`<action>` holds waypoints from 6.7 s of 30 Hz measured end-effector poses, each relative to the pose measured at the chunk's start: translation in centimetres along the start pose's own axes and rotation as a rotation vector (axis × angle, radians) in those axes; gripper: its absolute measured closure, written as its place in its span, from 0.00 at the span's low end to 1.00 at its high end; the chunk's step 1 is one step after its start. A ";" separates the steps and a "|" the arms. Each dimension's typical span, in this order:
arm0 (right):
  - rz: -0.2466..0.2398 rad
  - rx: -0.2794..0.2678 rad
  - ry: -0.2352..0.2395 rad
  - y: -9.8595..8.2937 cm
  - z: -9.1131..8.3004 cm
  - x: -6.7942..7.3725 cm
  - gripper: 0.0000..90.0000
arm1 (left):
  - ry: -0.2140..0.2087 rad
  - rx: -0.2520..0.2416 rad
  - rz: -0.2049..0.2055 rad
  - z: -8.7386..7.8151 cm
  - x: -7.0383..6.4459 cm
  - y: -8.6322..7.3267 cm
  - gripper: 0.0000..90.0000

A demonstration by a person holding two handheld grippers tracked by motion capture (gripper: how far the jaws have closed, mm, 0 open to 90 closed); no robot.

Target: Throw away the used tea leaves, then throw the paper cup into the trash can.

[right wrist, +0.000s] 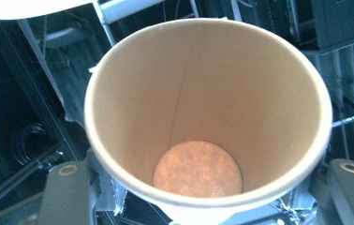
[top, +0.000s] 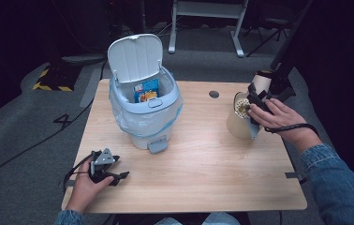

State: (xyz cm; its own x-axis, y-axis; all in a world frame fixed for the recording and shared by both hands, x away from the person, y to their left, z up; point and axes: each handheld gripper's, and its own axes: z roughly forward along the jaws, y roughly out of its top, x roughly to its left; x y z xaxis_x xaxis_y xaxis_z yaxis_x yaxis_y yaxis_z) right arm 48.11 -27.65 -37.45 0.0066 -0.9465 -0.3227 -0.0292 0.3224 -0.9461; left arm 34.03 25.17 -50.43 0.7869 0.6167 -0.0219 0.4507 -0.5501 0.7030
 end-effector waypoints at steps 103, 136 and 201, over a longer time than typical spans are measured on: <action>2.118 -1.412 0.625 -10.2 2.1 -15.3 0.34 | -0.003 0.000 -0.001 0.1 0.2 0.2 0.27; 1.964 -1.337 0.791 -3.2 4.1 -25.9 0.32 | 0.001 -0.002 -0.005 0.4 0.5 0.4 0.27; 2.166 -1.104 0.687 -13.2 -6.5 -3.6 0.31 | 0.005 -0.005 -0.021 0.2 0.8 0.3 0.29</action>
State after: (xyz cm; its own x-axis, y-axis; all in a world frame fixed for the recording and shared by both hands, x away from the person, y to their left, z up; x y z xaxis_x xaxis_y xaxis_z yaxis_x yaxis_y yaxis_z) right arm 41.92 -28.65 -23.63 -0.8483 0.5216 -0.0910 0.1866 0.4553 0.8705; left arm 34.88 25.35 -50.41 0.7753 0.6308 -0.0331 0.4648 -0.5342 0.7061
